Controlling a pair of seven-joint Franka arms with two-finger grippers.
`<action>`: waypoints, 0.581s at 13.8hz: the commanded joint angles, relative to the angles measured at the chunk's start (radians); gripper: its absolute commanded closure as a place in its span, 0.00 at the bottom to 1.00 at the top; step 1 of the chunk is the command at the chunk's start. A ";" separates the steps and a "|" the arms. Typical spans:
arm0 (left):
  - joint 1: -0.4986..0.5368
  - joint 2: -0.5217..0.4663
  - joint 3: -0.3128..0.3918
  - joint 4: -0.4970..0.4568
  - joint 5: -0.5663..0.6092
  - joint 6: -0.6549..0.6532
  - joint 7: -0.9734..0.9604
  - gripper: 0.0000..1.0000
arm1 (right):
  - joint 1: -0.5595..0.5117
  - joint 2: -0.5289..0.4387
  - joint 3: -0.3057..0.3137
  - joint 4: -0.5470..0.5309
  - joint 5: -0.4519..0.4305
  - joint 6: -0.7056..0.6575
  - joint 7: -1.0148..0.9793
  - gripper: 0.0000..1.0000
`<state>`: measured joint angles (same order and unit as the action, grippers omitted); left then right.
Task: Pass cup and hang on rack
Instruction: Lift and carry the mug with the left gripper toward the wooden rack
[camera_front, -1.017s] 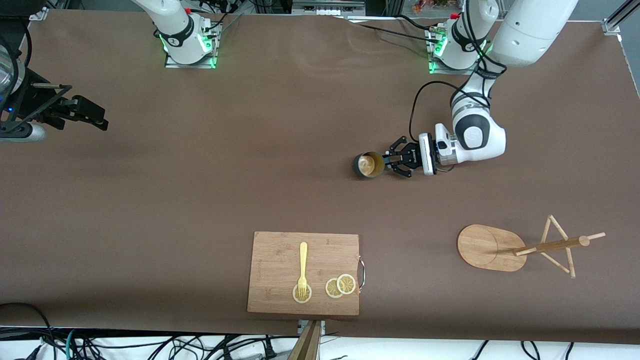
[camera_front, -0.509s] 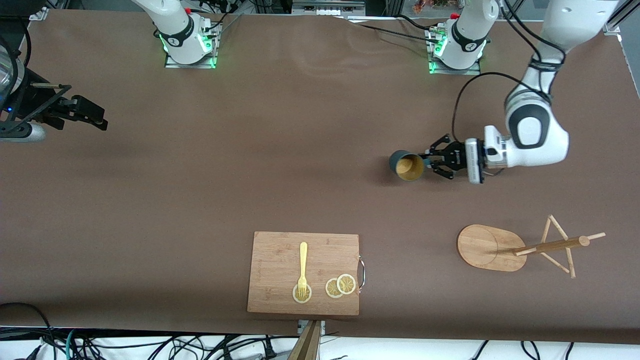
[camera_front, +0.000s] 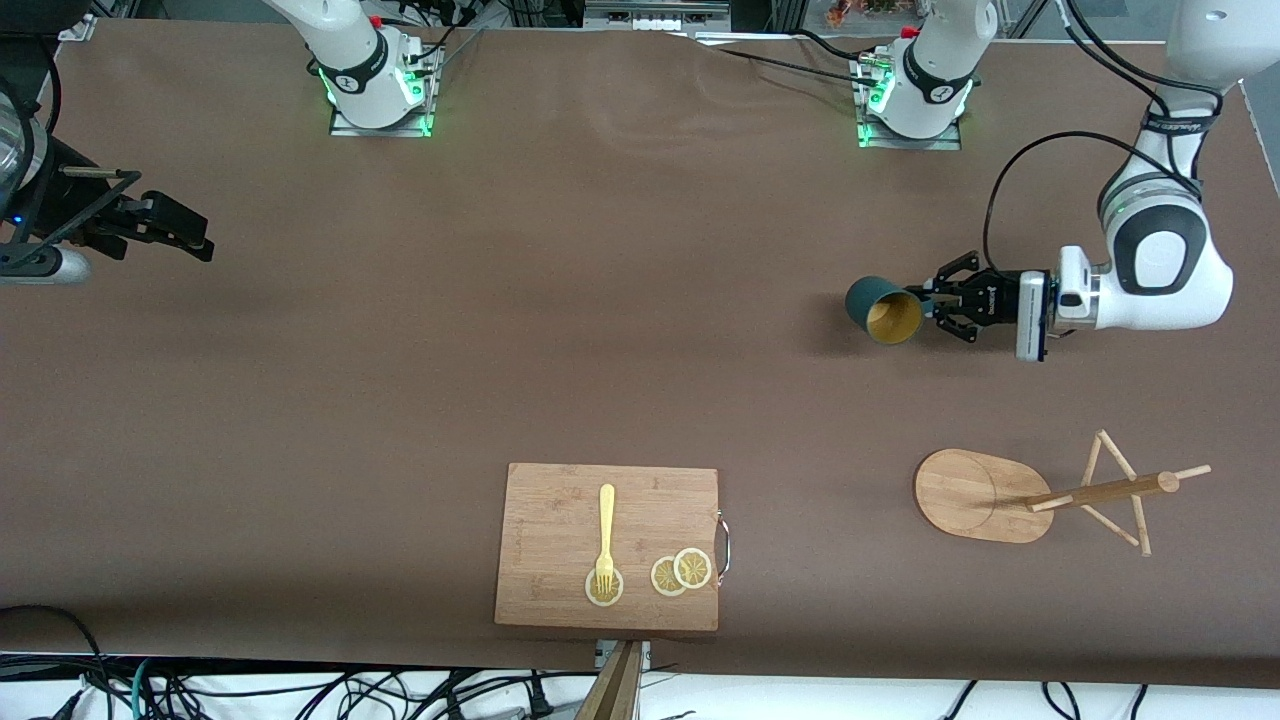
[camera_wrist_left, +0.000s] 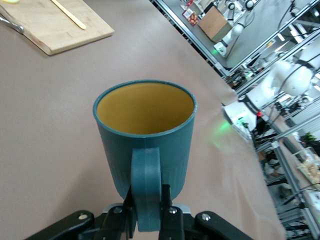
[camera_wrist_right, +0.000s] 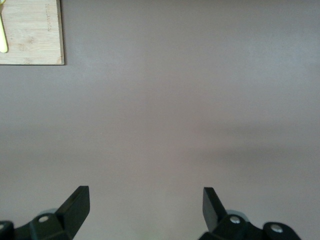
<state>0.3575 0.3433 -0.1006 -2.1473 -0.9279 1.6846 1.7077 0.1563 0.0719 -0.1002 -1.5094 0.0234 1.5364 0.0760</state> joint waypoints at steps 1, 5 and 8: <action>0.083 -0.003 -0.011 0.012 0.076 -0.098 -0.037 1.00 | -0.003 0.012 0.000 0.031 -0.011 -0.022 -0.007 0.00; 0.182 0.011 -0.013 0.078 0.100 -0.227 -0.214 1.00 | -0.003 0.012 -0.001 0.031 -0.010 -0.024 -0.007 0.00; 0.205 0.052 -0.013 0.216 0.100 -0.330 -0.414 1.00 | -0.003 0.012 0.000 0.031 -0.010 -0.025 -0.007 0.00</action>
<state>0.5500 0.3518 -0.0991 -2.0411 -0.8536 1.4306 1.4139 0.1562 0.0724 -0.1012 -1.5093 0.0233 1.5360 0.0760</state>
